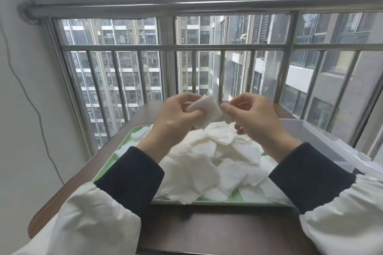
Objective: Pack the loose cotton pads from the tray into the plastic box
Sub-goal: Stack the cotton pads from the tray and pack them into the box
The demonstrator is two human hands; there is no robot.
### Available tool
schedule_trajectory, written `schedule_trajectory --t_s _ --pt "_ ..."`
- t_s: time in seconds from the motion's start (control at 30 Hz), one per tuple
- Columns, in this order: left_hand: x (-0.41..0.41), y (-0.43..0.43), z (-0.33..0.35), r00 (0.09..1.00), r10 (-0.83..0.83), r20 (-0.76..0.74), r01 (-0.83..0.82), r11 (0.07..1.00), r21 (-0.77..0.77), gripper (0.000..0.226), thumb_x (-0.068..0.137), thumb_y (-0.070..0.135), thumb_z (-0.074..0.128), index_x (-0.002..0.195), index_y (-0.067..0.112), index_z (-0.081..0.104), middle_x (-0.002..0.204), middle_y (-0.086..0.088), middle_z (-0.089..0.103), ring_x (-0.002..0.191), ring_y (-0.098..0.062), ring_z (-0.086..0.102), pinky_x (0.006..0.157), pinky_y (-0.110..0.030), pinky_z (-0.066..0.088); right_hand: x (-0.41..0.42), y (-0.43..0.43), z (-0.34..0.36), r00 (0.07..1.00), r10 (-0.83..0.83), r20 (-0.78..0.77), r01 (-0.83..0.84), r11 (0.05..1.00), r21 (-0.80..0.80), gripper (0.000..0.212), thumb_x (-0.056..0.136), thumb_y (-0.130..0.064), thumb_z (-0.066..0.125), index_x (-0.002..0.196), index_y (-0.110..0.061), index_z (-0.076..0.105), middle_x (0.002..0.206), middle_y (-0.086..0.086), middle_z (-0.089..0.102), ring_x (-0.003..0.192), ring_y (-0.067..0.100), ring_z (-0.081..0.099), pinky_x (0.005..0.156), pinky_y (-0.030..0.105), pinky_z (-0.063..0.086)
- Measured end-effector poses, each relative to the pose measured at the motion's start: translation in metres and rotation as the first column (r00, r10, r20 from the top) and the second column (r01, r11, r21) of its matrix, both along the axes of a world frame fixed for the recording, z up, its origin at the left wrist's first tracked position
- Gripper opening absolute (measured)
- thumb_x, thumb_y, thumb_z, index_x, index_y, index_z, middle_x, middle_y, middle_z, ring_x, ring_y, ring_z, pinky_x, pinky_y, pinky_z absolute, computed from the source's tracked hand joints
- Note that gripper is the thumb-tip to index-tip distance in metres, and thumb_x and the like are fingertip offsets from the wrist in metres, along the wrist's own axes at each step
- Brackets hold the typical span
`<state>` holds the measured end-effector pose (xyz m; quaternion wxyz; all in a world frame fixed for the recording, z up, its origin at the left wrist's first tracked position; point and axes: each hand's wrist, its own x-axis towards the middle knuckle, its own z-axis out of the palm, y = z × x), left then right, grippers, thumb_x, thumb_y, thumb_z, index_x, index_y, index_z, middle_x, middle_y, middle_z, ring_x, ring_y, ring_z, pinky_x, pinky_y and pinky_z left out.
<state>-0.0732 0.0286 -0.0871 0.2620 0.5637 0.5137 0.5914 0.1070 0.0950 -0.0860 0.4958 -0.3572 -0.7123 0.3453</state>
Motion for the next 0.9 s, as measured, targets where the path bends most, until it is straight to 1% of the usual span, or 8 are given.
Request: schedule_trajectory --t_s 0.13,0.27,0.37,0.5,0.57,0.67,0.8,0.9 --pt "-0.036 0.004 0.023 0.997 0.067 -0.042 -0.068 0.998 -0.013 0.027 0.089 0.000 0.070 0.106 0.021 0.065 0.106 -0.010 0.070 0.092 -0.025 0.074 0.068 -0.031 0.062 -0.004 0.006 0.015 0.934 0.112 0.338 -0.137 0.989 0.050 0.002 0.091 -0.019 0.071 0.090 -0.021 0.071 0.072 -0.008 0.073 0.057 0.002 0.065 0.052 0.018 0.052" --pt "-0.053 0.014 0.023 0.997 0.057 -0.049 -0.061 0.993 -0.101 0.028 0.092 -0.002 0.066 0.109 0.020 0.061 0.112 -0.014 0.067 0.083 -0.024 0.077 0.070 -0.033 0.063 -0.022 0.003 0.020 0.667 0.112 0.736 -0.310 0.941 0.138 0.020 0.087 -0.022 0.076 0.102 -0.034 0.072 0.098 -0.019 0.067 0.083 -0.003 0.062 0.068 0.013 0.044" --pt "-0.061 0.017 0.014 0.998 0.053 -0.041 -0.056 0.995 -0.078 0.028 0.092 -0.002 0.065 0.110 0.020 0.061 0.110 -0.016 0.068 0.080 -0.023 0.077 0.066 -0.031 0.062 -0.035 0.001 0.013 0.571 0.041 0.820 -0.351 0.915 0.199 0.030 0.082 -0.026 0.077 0.109 -0.035 0.070 0.109 -0.018 0.059 0.092 -0.002 0.054 0.079 0.022 0.046" --pt "-0.065 0.014 0.007 0.999 0.045 0.009 -0.044 0.998 -0.034 0.028 0.093 -0.001 0.064 0.116 0.014 0.062 0.105 -0.015 0.070 0.079 -0.025 0.077 0.066 -0.034 0.063 -0.039 0.003 0.008 0.516 -0.057 0.855 -0.327 0.909 0.259 0.030 0.080 -0.040 0.077 0.109 -0.040 0.069 0.109 -0.019 0.053 0.100 0.004 0.050 0.085 0.032 0.049" --pt "-0.062 0.012 0.006 0.999 0.029 -0.016 -0.030 0.999 -0.030 0.026 0.093 -0.001 0.063 0.114 0.015 0.063 0.099 -0.012 0.072 0.078 -0.025 0.077 0.070 -0.038 0.064 -0.039 0.005 0.006 0.535 -0.067 0.842 -0.346 0.892 0.290 0.017 0.085 -0.039 0.074 0.102 -0.039 0.071 0.105 -0.018 0.053 0.100 0.005 0.050 0.085 0.030 0.046" --pt "-0.054 0.007 0.006 0.999 0.017 -0.043 -0.018 0.999 -0.032 0.025 0.094 0.000 0.065 0.117 0.010 0.065 0.101 -0.016 0.073 0.081 -0.027 0.077 0.069 -0.036 0.064 -0.036 0.008 0.004 0.679 -0.057 0.731 -0.316 0.877 0.362 0.004 0.090 -0.030 0.068 0.091 -0.031 0.072 0.099 -0.015 0.058 0.095 0.005 0.056 0.084 0.028 0.048" --pt "-0.045 0.004 0.007 0.998 0.029 -0.060 -0.030 1.000 -0.008 0.019 0.092 0.003 0.069 0.105 0.017 0.068 0.094 -0.011 0.072 0.076 -0.014 0.075 0.060 -0.025 0.060 -0.025 0.011 0.012 0.879 0.076 0.470 -0.226 0.936 0.271 0.005 0.088 -0.017 0.068 0.084 -0.019 0.070 0.085 -0.009 0.070 0.083 0.004 0.066 0.081 0.028 0.055" --pt "-0.042 0.004 0.007 0.999 0.016 -0.047 -0.016 1.000 -0.010 0.019 0.092 0.002 0.069 0.105 0.016 0.068 0.097 -0.011 0.073 0.083 -0.024 0.076 0.060 -0.024 0.058 -0.017 0.012 0.017 0.956 0.214 0.203 -0.248 0.955 0.162 0.009 0.088 -0.004 0.066 0.085 -0.012 0.069 0.082 0.005 0.073 0.073 0.012 0.068 0.069 0.028 0.058"
